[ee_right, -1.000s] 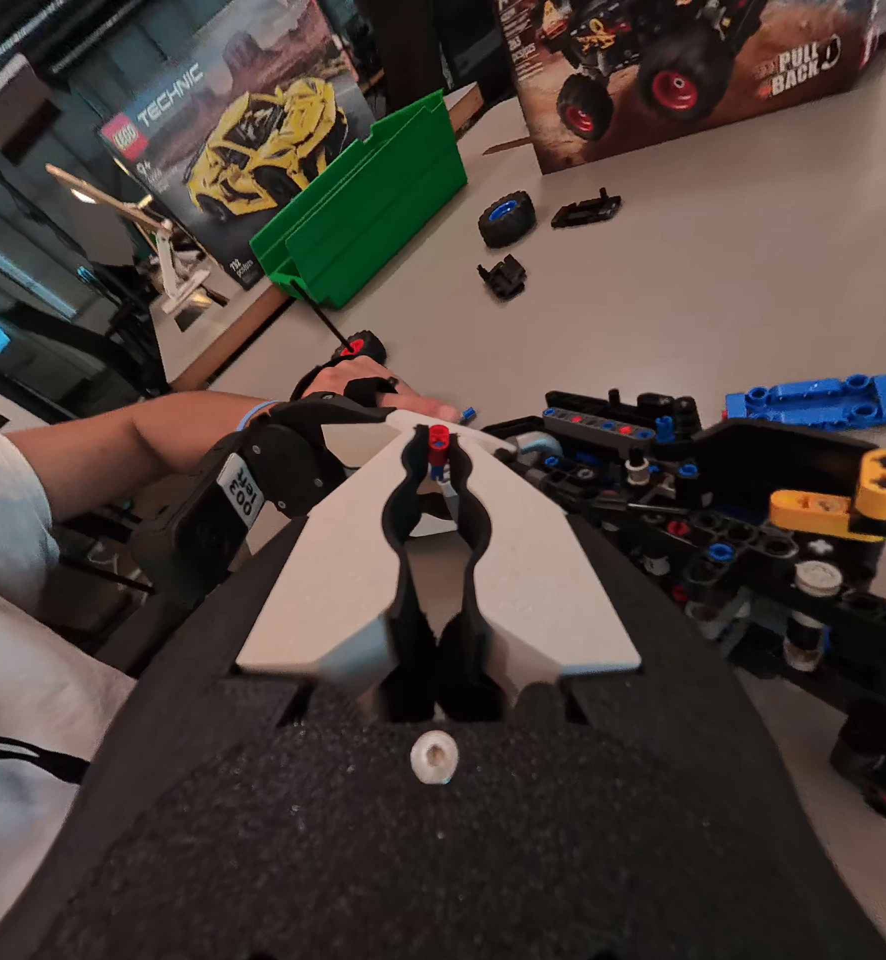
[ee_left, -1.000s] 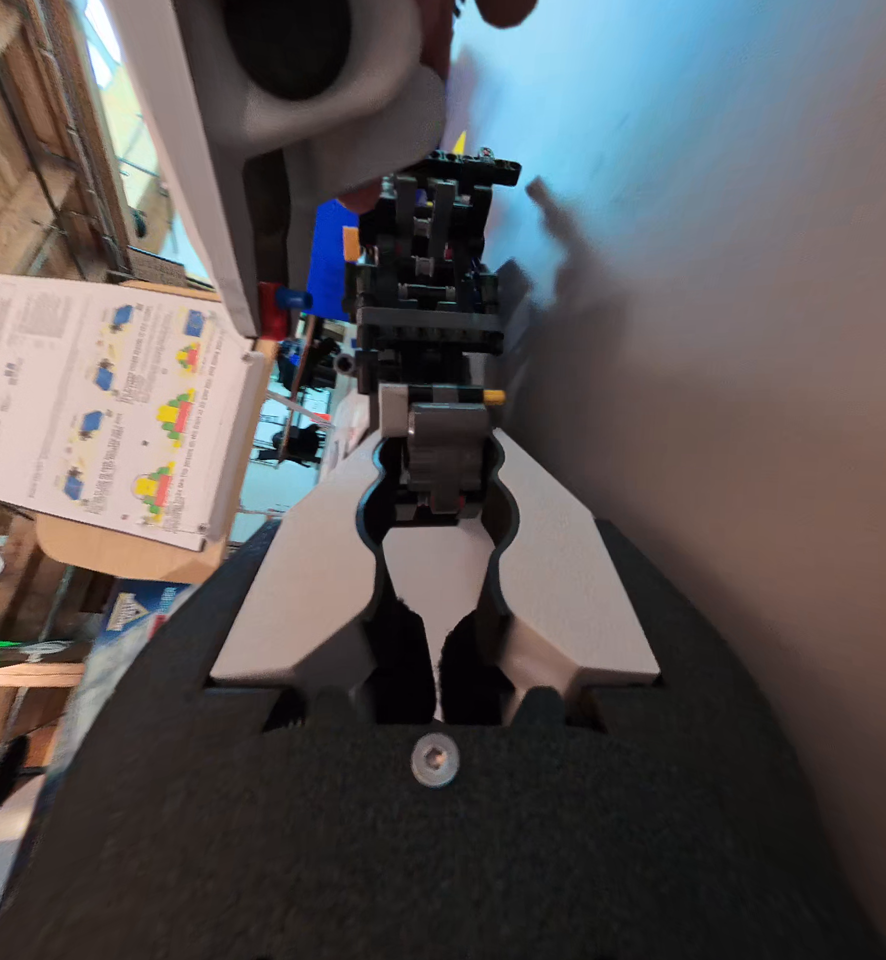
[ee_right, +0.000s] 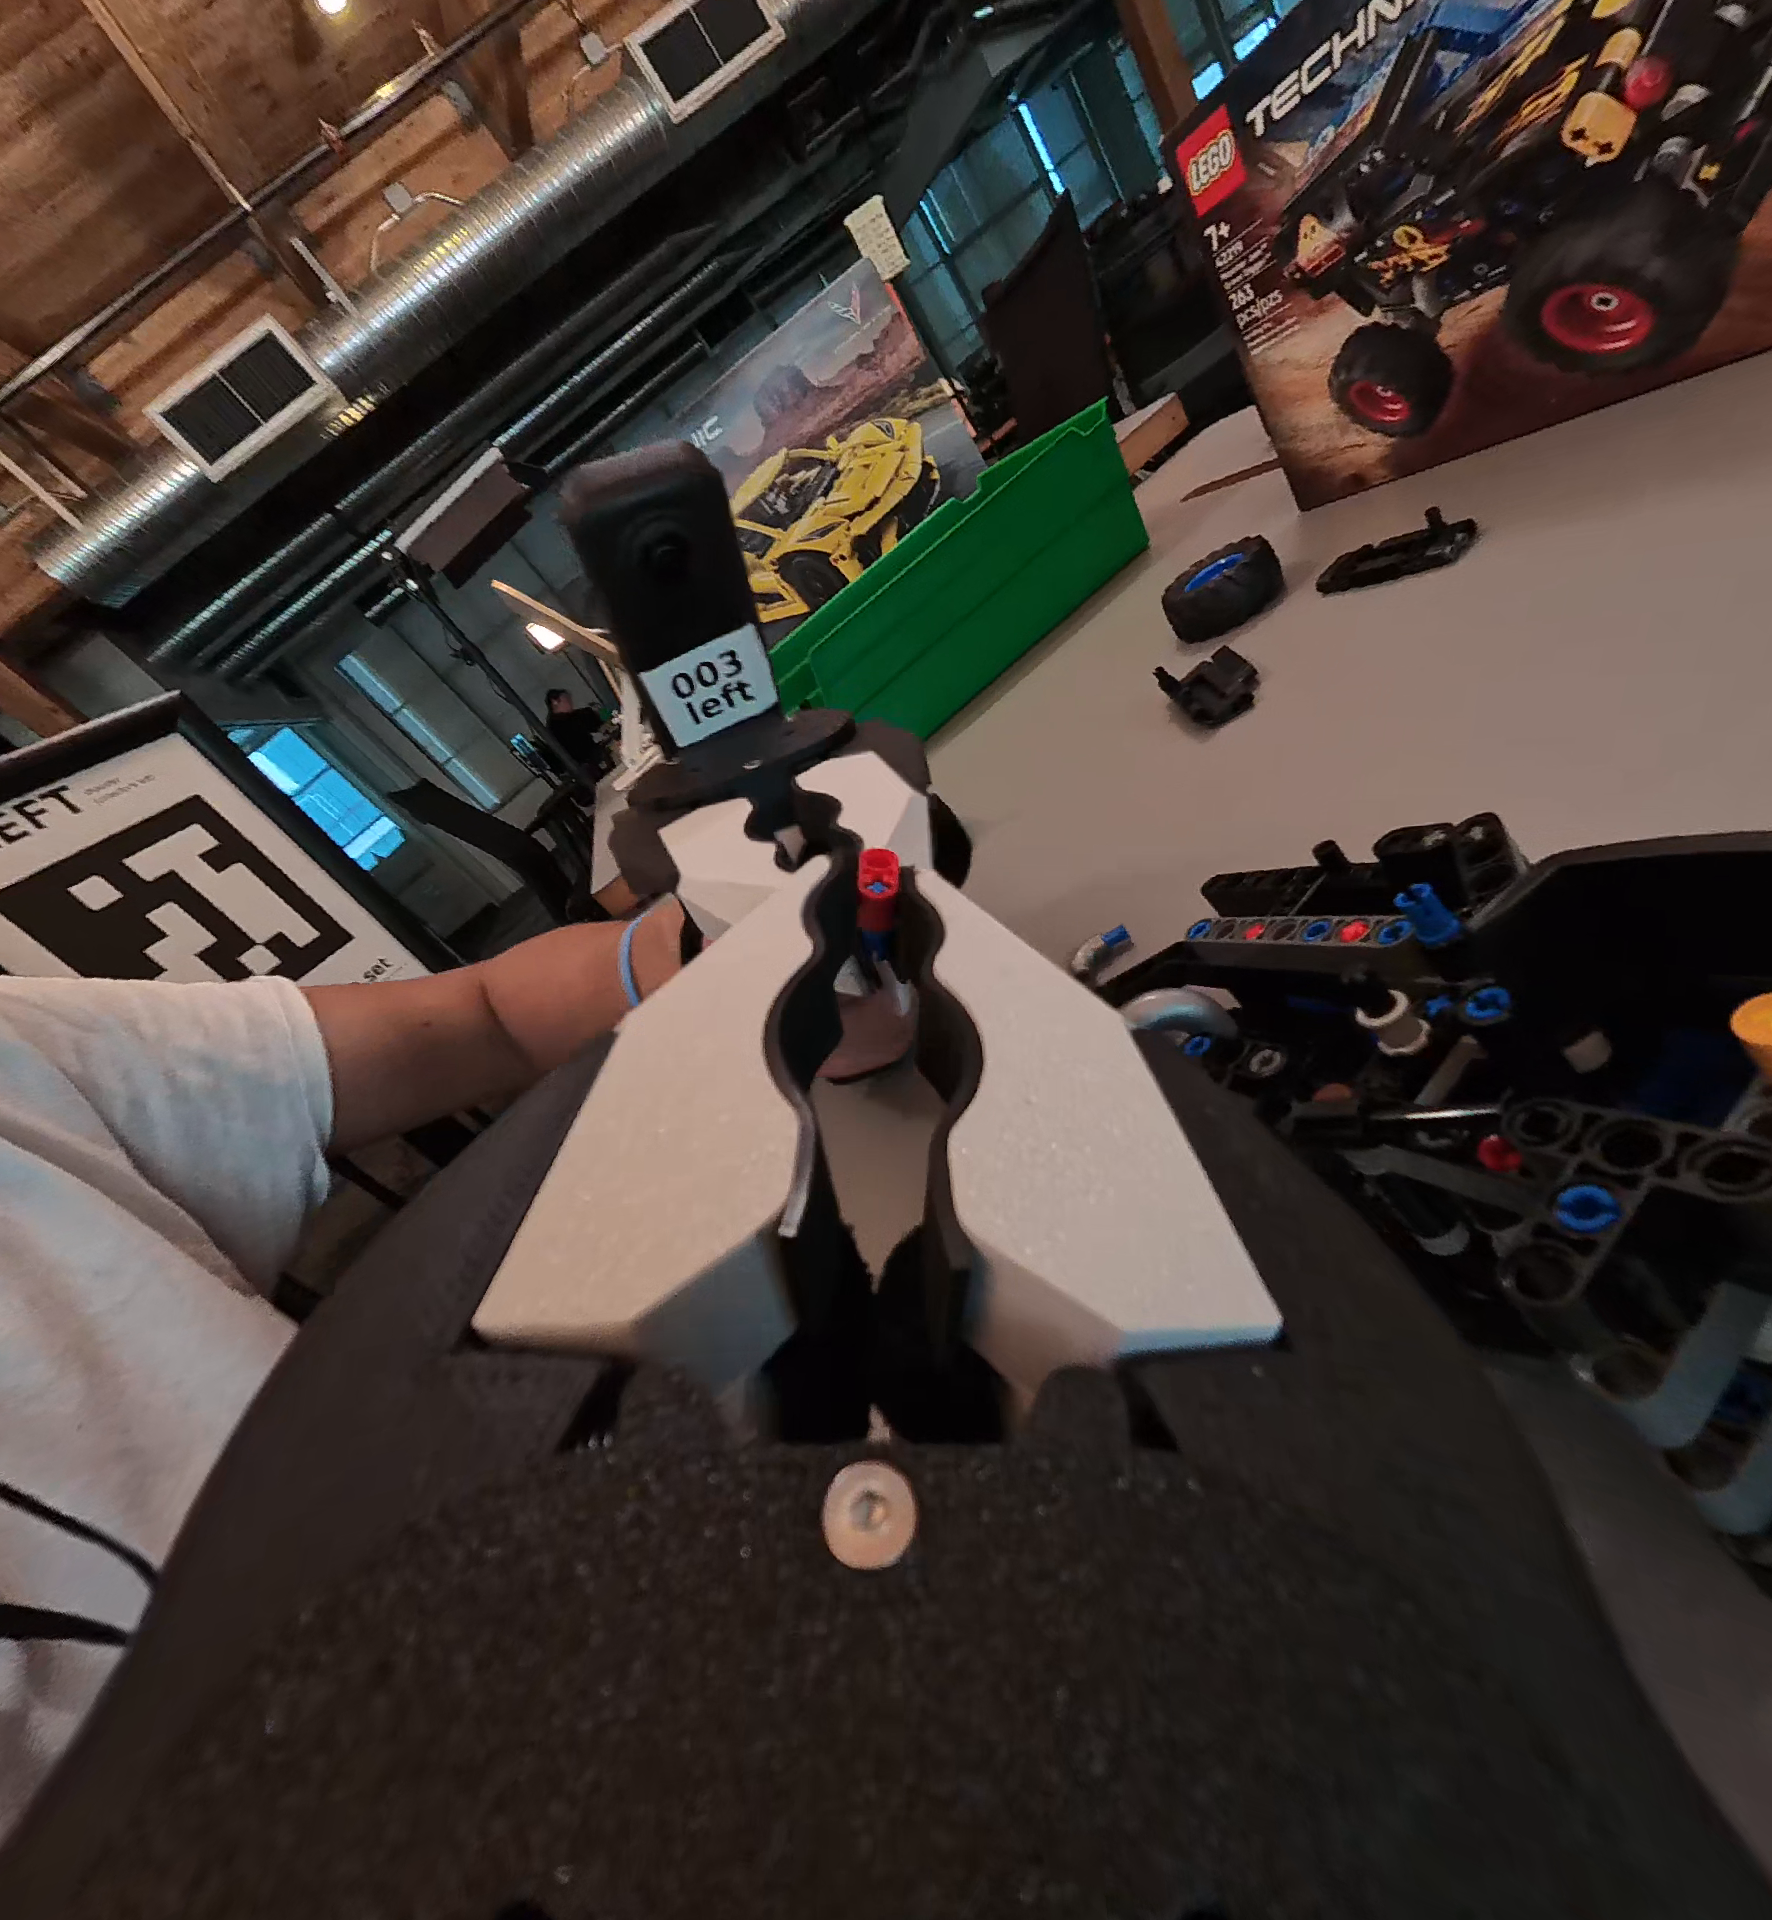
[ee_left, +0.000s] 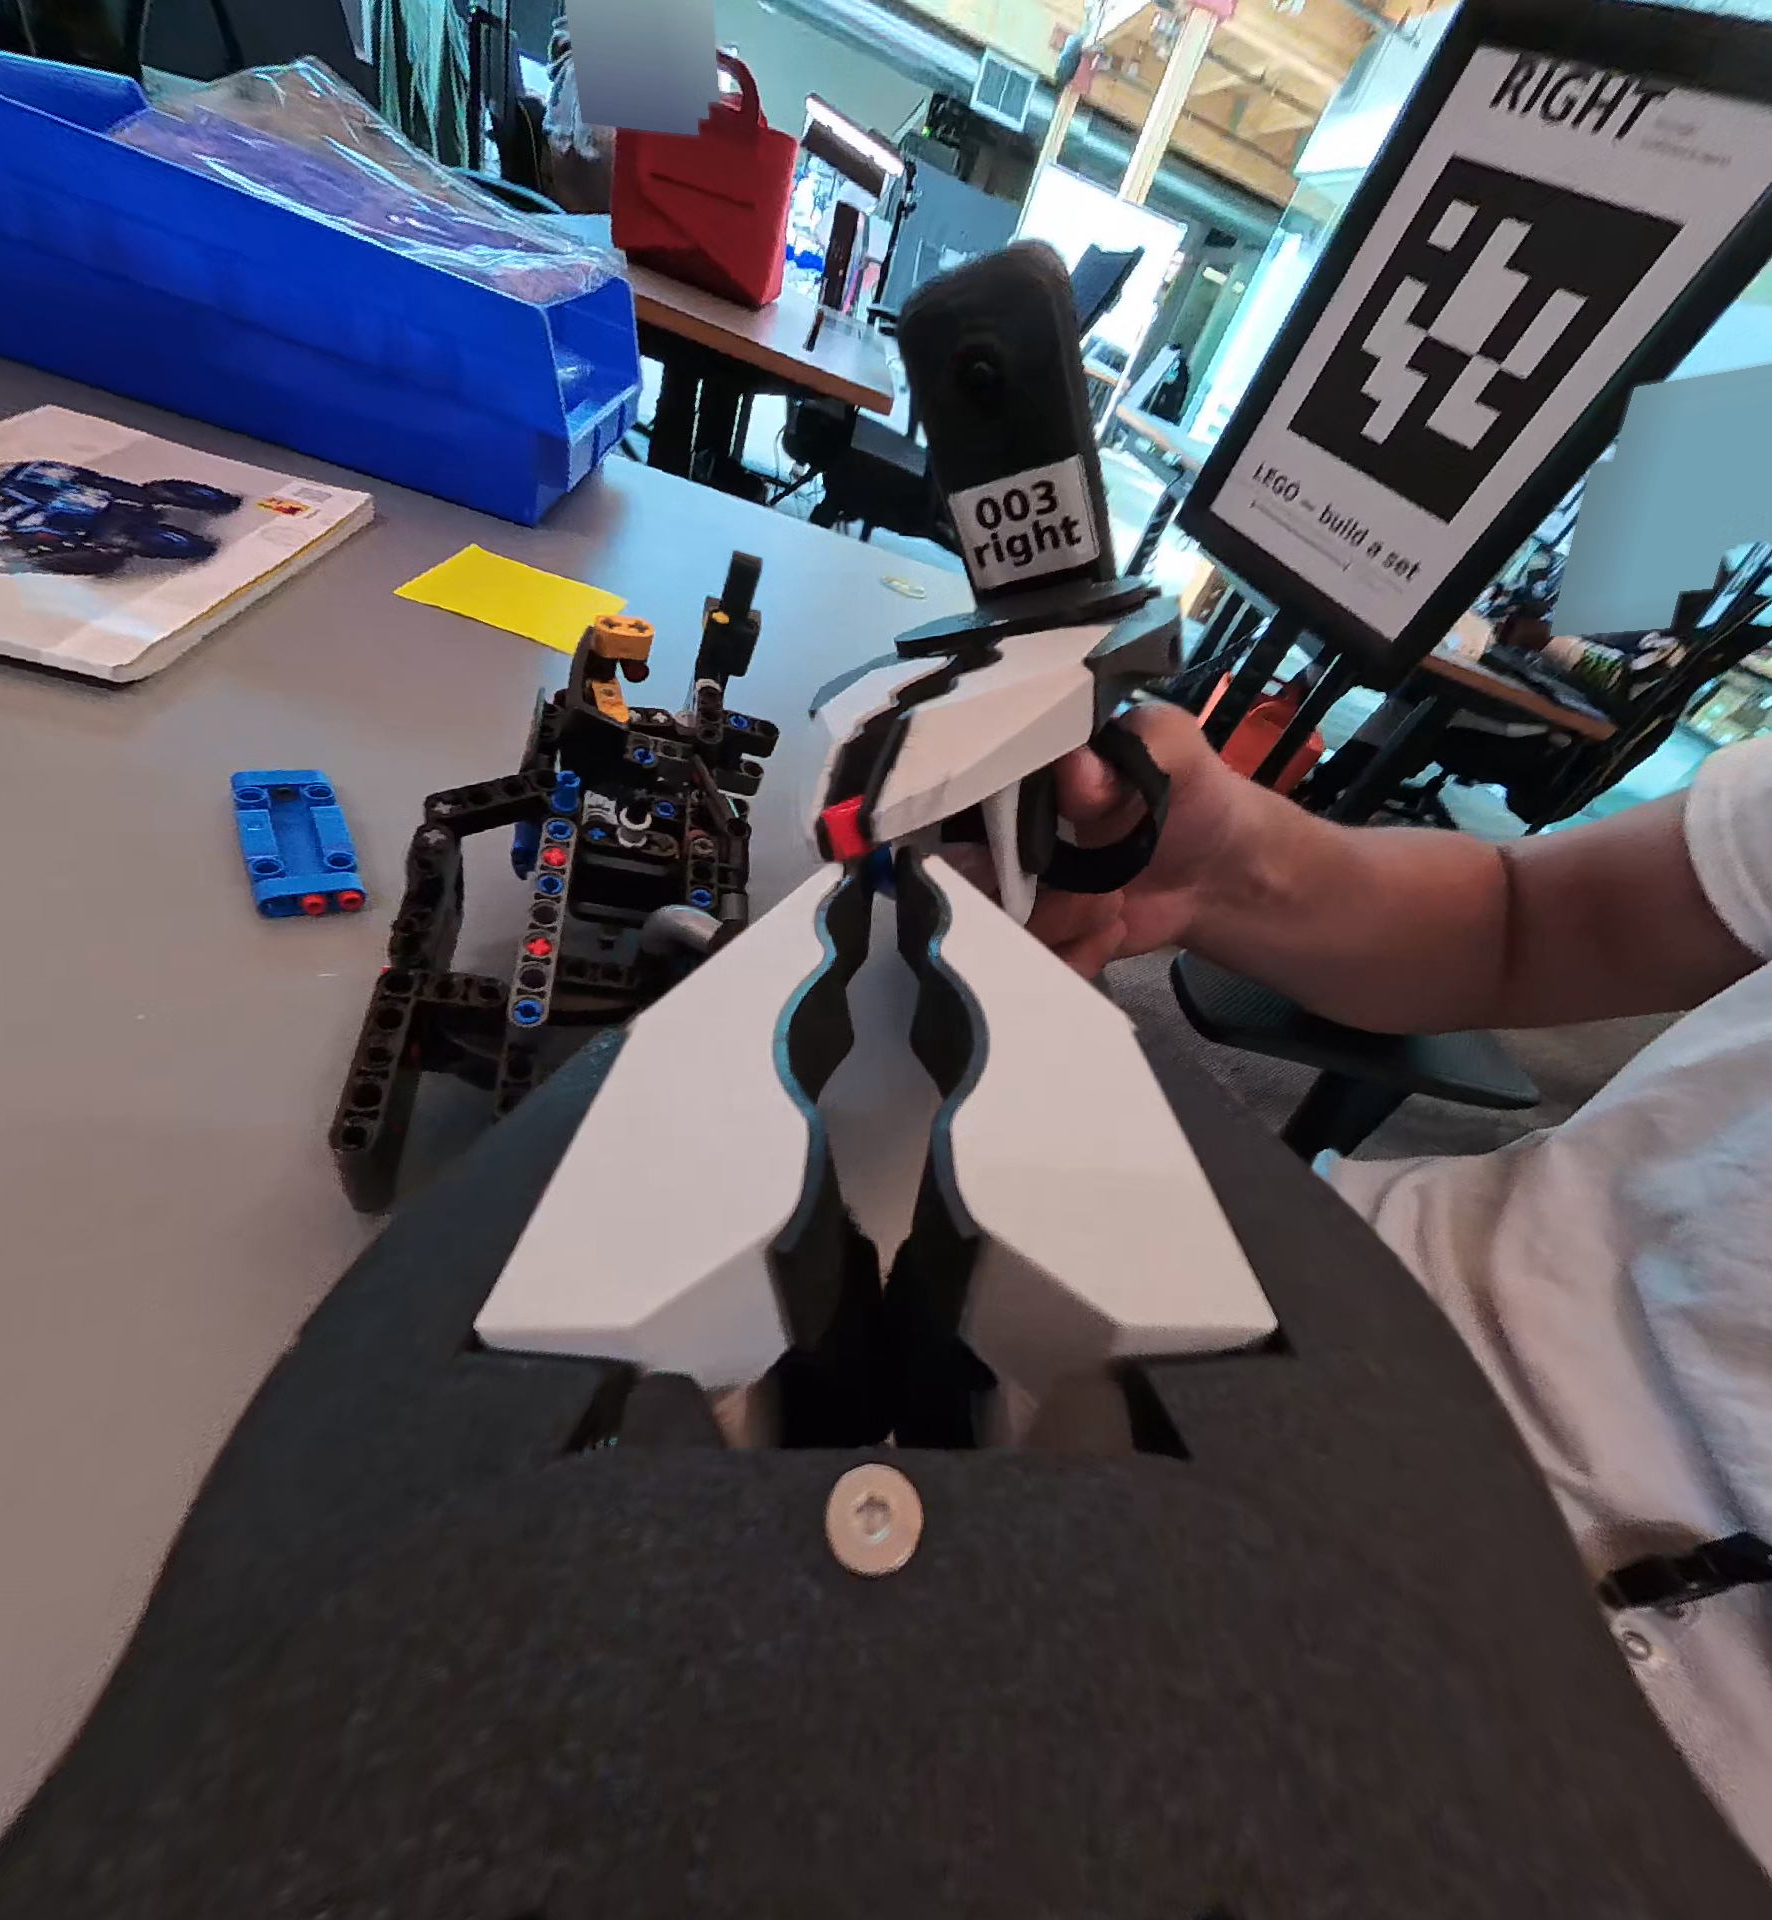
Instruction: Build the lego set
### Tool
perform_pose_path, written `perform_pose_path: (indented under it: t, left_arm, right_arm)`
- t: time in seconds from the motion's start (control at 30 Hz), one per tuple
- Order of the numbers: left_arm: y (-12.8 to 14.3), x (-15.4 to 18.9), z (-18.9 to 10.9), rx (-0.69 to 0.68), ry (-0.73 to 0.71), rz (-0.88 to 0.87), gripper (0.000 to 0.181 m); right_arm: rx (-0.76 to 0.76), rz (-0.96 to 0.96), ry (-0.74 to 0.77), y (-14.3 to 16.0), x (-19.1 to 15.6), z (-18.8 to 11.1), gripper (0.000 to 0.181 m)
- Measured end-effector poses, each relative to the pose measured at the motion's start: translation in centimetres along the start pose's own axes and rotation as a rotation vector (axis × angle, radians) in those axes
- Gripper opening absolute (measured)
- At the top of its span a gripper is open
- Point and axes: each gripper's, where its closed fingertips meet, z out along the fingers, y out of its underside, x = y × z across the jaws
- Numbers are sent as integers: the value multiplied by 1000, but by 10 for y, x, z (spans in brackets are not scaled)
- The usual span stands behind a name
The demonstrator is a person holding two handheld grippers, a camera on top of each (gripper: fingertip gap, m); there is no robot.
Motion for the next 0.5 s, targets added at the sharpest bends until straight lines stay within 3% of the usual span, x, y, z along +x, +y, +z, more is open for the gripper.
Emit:
perform_pose_path:
  t: [0.2,0.5]
  left_arm:
    - [-11,5,-5,110,86,-149,4]
    - [-16,1,-8,147,83,-161,3]
  right_arm:
    - [94,105,-80,-11,-7,0,7]
    - [137,120,-54,-16,-3,-1,7]
